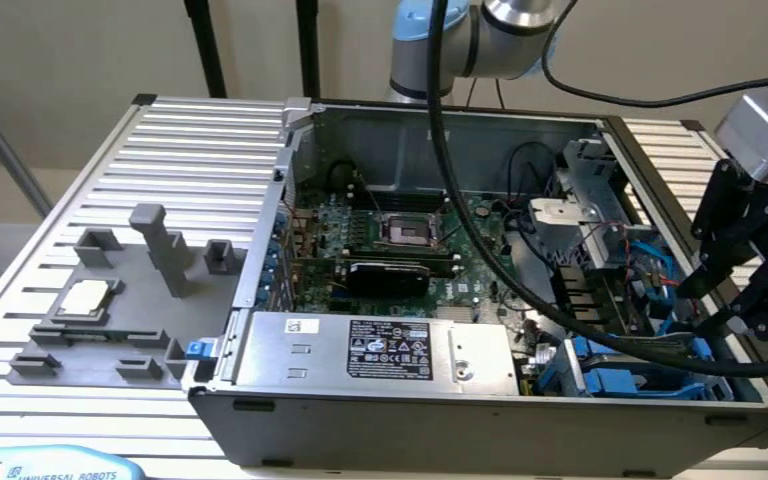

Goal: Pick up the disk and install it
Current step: 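Insert the first disk wire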

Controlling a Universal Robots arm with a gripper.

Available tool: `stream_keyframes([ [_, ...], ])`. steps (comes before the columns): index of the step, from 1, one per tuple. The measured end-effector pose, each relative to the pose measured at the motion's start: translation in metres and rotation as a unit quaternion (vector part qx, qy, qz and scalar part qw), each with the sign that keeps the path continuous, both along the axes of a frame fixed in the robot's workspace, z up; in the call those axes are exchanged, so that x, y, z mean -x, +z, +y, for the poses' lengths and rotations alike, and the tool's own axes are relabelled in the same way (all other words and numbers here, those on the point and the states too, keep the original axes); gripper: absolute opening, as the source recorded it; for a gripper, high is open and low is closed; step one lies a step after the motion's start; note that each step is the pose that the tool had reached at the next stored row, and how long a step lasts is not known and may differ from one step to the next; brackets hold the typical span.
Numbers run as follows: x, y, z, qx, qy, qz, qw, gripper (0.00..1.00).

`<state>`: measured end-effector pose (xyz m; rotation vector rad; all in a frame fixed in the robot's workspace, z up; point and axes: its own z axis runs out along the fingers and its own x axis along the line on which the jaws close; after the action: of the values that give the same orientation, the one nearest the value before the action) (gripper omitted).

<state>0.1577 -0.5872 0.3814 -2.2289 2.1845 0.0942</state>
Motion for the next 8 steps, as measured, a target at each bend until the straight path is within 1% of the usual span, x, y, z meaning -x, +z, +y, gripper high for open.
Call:
stream_keyframes([
  [5,-0.004,-0.009,0.0048,0.0022,0.003,0.0,1.0,0.41],
  [8,-0.005,-0.0144,0.0087,0.0026,0.006,0.0,1.0,0.41],
])
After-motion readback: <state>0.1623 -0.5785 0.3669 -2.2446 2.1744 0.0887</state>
